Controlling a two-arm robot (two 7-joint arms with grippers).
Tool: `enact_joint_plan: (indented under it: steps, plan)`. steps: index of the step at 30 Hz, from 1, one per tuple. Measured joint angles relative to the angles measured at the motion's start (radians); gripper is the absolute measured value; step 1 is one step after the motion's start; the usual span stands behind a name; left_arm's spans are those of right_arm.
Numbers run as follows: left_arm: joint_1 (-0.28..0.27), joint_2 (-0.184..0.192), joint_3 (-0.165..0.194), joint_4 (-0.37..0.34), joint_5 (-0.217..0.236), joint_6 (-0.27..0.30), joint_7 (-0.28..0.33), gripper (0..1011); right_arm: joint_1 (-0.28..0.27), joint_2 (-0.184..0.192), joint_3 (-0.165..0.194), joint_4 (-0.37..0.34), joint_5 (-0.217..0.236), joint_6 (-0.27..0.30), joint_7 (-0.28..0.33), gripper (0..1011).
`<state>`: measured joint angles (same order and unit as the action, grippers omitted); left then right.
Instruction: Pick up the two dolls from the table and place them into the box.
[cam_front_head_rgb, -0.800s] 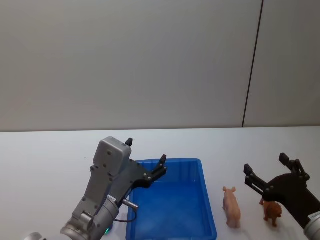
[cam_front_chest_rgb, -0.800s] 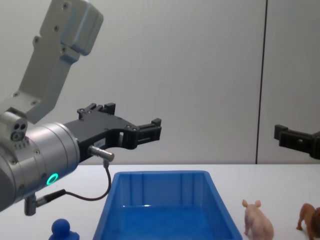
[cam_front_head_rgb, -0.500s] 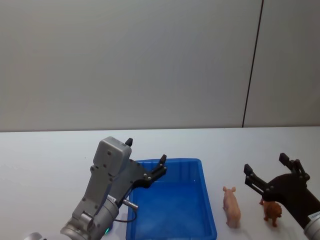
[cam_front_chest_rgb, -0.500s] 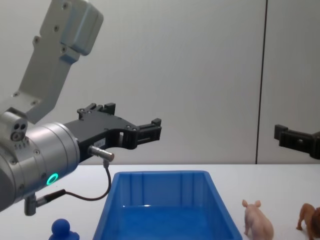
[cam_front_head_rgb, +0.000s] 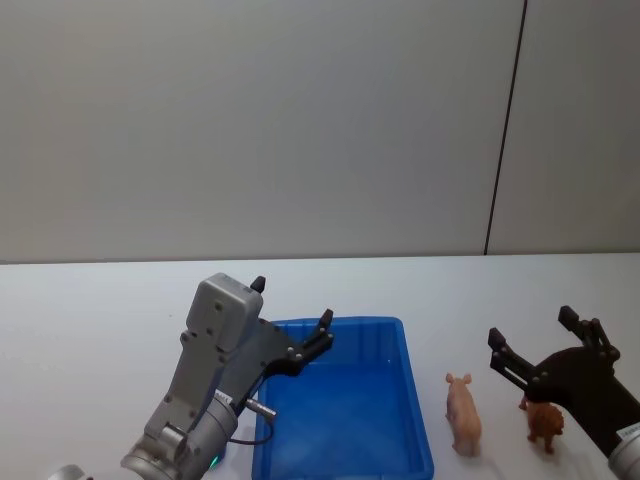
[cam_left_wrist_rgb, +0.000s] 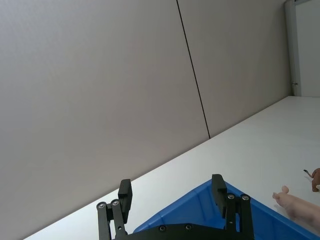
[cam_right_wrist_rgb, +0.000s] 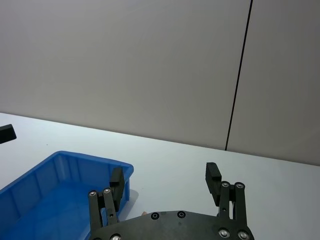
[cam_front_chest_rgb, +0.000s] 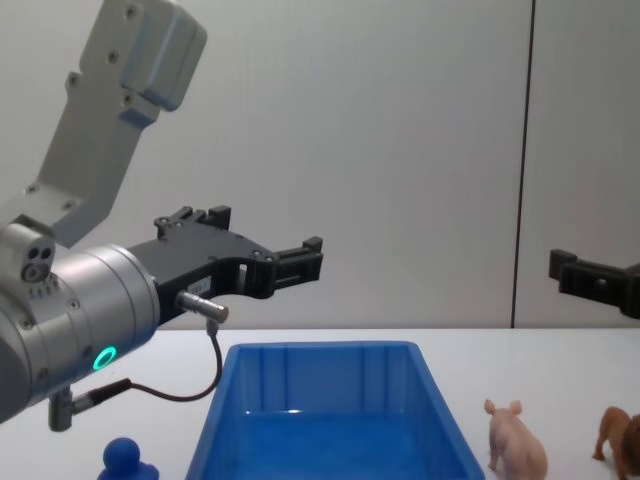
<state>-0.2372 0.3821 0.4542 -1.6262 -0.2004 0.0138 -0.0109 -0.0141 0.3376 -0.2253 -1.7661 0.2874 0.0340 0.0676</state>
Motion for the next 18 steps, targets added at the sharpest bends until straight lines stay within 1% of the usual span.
enact_joint_plan:
  steps: [7,18]
  plan:
    - [0.0,0.0,0.0,0.0,0.0,0.0,0.0,1001,0.005,0.008,0.009,0.014,0.009,0.008,0.015,1001]
    - [0.0,0.0,0.0,0.0,0.0,0.0,0.0,1001,0.008,0.033,0.028,0.057,0.021,0.067,0.046,1001]
